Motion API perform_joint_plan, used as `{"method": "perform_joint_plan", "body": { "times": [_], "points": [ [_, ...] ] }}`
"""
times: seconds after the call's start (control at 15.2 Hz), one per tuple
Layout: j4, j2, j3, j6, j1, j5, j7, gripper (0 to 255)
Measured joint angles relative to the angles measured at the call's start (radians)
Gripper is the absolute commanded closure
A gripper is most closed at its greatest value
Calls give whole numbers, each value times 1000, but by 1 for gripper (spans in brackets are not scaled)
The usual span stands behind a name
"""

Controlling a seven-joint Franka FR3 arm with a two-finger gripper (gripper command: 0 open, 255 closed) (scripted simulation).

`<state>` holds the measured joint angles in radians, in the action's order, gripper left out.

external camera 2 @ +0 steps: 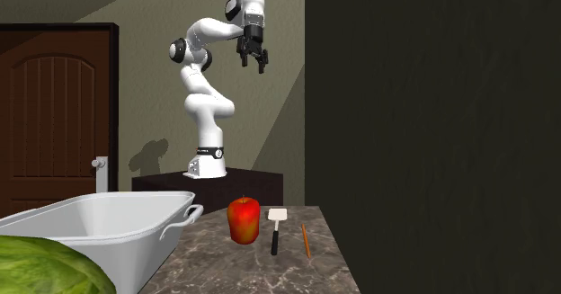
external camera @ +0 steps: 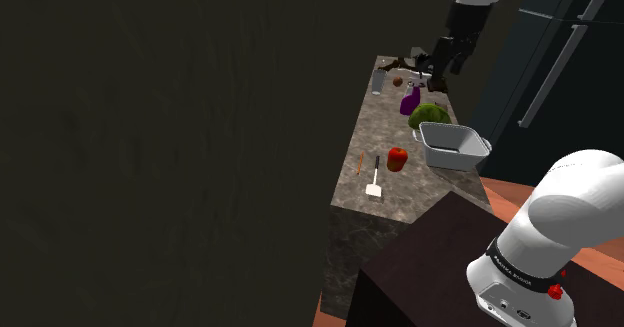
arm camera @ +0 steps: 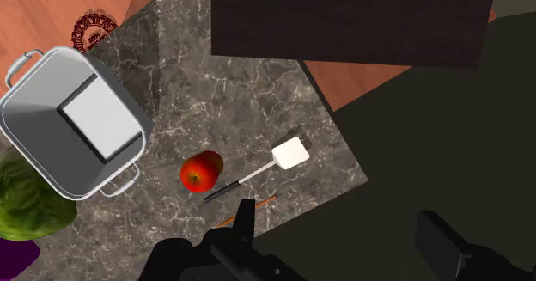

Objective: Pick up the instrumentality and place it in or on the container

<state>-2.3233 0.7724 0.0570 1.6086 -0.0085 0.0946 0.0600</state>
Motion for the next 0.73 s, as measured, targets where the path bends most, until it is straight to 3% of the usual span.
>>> {"method": "perform_joint_plan", "body": {
  "times": [0.26, 0.73],
  "points": [
    [-45, -30, -7, 73, -13, -6, -48, 0],
    [-164, -158, -20, 317, -56, -15, -197, 0]
  ]
}}
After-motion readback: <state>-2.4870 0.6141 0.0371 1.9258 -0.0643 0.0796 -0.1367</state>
